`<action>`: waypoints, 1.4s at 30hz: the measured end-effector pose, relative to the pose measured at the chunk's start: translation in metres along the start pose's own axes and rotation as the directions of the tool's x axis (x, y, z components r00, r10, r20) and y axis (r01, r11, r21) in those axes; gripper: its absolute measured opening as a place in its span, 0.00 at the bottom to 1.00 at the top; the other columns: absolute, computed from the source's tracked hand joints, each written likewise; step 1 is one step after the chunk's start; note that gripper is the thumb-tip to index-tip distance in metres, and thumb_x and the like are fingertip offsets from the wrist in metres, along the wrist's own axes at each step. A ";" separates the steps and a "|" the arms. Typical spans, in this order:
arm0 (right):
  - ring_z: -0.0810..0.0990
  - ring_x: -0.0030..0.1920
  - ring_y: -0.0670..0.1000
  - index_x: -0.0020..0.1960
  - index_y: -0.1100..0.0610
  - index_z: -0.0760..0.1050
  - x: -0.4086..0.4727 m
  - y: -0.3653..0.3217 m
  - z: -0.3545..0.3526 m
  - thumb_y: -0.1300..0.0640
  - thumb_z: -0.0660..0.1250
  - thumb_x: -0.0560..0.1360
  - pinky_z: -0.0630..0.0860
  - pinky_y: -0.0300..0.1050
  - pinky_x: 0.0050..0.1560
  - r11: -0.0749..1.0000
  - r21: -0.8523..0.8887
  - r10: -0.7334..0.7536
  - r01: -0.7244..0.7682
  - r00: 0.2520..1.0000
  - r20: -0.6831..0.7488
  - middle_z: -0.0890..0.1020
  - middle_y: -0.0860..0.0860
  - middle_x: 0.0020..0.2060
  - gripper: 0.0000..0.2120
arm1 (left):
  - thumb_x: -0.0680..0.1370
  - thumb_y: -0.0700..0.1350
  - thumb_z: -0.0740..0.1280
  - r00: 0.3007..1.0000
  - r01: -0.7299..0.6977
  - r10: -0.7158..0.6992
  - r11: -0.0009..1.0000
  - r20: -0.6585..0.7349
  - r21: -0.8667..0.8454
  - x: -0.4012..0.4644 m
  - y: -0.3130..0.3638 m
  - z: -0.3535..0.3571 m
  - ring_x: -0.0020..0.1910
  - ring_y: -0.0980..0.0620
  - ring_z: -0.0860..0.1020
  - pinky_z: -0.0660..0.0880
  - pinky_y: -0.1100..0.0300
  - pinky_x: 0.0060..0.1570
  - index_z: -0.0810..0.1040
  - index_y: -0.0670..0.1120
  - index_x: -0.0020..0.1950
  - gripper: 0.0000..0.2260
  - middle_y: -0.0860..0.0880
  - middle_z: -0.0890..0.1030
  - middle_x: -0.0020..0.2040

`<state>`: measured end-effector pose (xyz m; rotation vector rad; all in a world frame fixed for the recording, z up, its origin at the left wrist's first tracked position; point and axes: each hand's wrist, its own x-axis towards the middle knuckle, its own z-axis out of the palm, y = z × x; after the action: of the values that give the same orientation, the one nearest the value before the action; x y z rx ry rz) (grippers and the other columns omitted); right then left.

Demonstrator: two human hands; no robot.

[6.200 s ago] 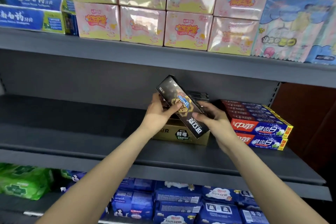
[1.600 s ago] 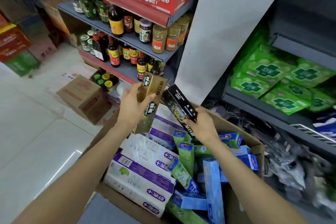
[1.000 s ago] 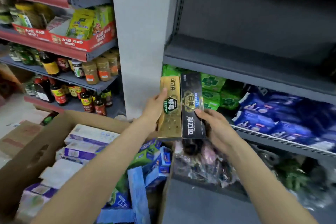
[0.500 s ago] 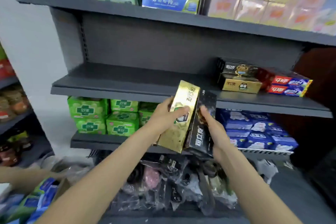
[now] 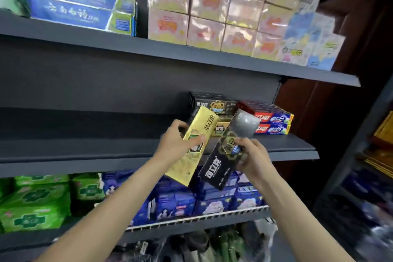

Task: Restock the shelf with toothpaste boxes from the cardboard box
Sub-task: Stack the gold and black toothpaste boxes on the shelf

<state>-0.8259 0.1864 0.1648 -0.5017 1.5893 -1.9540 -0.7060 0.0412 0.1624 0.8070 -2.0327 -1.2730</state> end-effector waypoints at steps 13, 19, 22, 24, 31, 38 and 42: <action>0.81 0.50 0.52 0.72 0.45 0.52 0.152 -0.057 -0.038 0.70 0.67 0.72 0.82 0.50 0.36 0.950 -0.017 -0.313 0.313 0.948 -0.052 0.75 0.48 0.55 0.39 | 0.70 0.58 0.72 0.973 -0.008 0.098 0.919 -0.209 0.393 0.106 0.020 0.035 0.46 0.46 0.77 0.75 0.54 0.41 0.67 0.49 0.63 0.28 0.48 0.78 0.46; 0.77 0.58 0.57 0.60 0.49 0.63 0.203 -0.055 -0.024 0.73 0.69 0.69 0.80 0.55 0.46 0.922 0.173 -0.351 0.346 0.936 0.001 0.75 0.51 0.57 0.29 | 0.72 0.58 0.70 0.943 0.076 0.090 0.879 -0.320 0.470 0.113 0.029 0.040 0.57 0.44 0.74 0.70 0.55 0.45 0.65 0.49 0.65 0.27 0.46 0.77 0.57; 0.76 0.58 0.57 0.58 0.50 0.62 0.223 -0.049 -0.014 0.73 0.70 0.68 0.81 0.49 0.42 0.937 0.218 -0.292 0.274 0.955 0.055 0.73 0.55 0.61 0.29 | 0.72 0.56 0.71 0.931 0.108 0.070 0.885 -0.359 0.452 0.116 0.034 0.043 0.57 0.44 0.74 0.69 0.56 0.45 0.65 0.48 0.64 0.26 0.46 0.77 0.57; 0.77 0.55 0.53 0.59 0.52 0.61 0.233 -0.044 -0.010 0.74 0.69 0.68 0.81 0.43 0.39 0.943 0.201 -0.292 0.265 0.949 0.119 0.73 0.53 0.57 0.29 | 0.72 0.56 0.71 0.921 0.114 0.072 0.890 -0.382 0.442 0.118 0.036 0.043 0.56 0.44 0.76 0.71 0.56 0.46 0.66 0.48 0.63 0.26 0.47 0.78 0.56; 0.75 0.59 0.57 0.55 0.52 0.68 0.258 -0.015 -0.026 0.52 0.80 0.60 0.73 0.59 0.60 0.803 -0.427 -0.399 0.416 0.907 0.135 0.78 0.55 0.55 0.30 | 0.71 0.56 0.72 0.918 0.062 0.126 0.891 -0.375 0.449 0.113 0.031 0.046 0.54 0.47 0.78 0.77 0.55 0.48 0.67 0.48 0.64 0.27 0.48 0.79 0.57; 0.63 0.66 0.61 0.65 0.60 0.66 0.258 -0.011 -0.033 0.50 0.77 0.65 0.66 0.54 0.62 0.544 -0.755 -0.441 0.367 0.890 0.116 0.67 0.61 0.64 0.34 | 0.70 0.52 0.74 0.976 -0.084 0.157 0.912 -0.153 0.401 0.114 0.033 0.049 0.57 0.57 0.74 0.69 0.66 0.53 0.68 0.52 0.68 0.29 0.54 0.76 0.60; 0.60 0.67 0.61 0.68 0.56 0.64 0.250 -0.020 -0.037 0.57 0.73 0.70 0.63 0.51 0.65 0.446 -0.796 -0.445 0.409 0.873 0.200 0.64 0.61 0.66 0.30 | 0.68 0.52 0.75 0.987 -0.129 0.160 0.890 -0.034 0.437 0.119 0.033 0.052 0.60 0.56 0.72 0.68 0.66 0.56 0.69 0.55 0.69 0.31 0.52 0.76 0.62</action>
<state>-1.0448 0.0589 0.1604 -1.3713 2.5830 -1.3560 -0.8261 -0.0077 0.1945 0.8608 -2.3061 -0.7026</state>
